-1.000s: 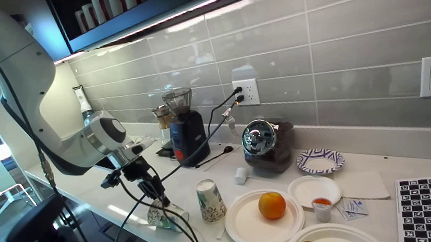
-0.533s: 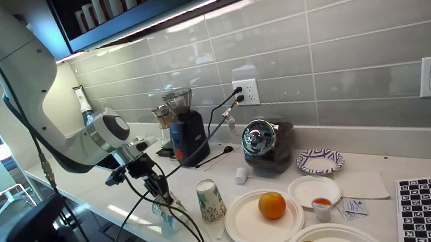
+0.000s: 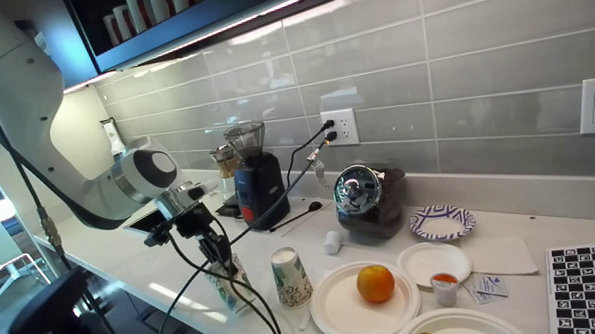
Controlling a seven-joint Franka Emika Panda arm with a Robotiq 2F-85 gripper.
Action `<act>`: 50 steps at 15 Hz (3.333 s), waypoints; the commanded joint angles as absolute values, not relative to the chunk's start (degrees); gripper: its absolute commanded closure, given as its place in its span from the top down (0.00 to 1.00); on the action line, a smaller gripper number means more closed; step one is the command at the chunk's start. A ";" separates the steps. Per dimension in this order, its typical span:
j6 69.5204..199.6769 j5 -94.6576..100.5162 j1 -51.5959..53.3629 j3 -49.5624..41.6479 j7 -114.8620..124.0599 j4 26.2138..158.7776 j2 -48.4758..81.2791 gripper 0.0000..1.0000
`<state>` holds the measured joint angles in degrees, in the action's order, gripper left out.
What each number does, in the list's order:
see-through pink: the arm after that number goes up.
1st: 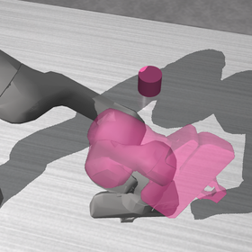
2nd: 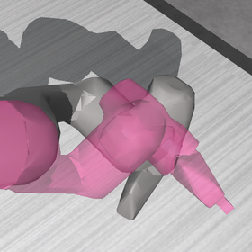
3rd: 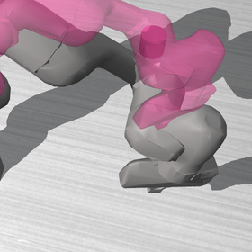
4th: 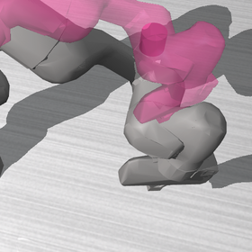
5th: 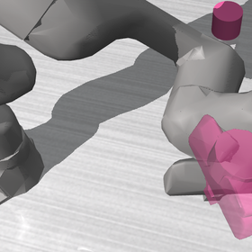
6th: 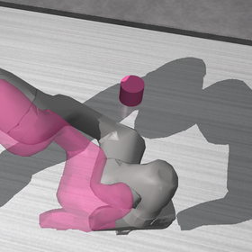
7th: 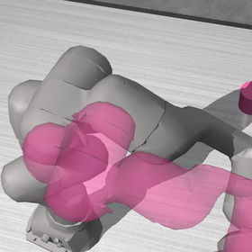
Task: Pick up the two cups from the counter and put them on the shelf
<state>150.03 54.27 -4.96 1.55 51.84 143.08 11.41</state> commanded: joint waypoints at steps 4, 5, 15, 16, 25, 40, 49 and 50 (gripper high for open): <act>145.62 46.98 -1.62 0.14 48.20 151.36 -4.30 0.01; 145.42 46.60 -1.68 0.23 48.72 152.70 -7.24 0.01; 144.69 32.59 -3.14 2.82 48.17 154.14 -34.67 0.01; 144.61 30.55 -3.75 3.55 48.71 152.93 -36.18 0.01; 147.53 24.41 -9.90 7.69 47.38 147.31 -39.66 0.05; 139.31 8.52 -11.97 3.17 45.12 127.10 -37.05 0.01; 125.09 2.10 -11.15 2.38 42.59 106.31 -27.85 0.01; 124.47 2.30 -11.19 2.21 42.57 104.07 -26.38 0.01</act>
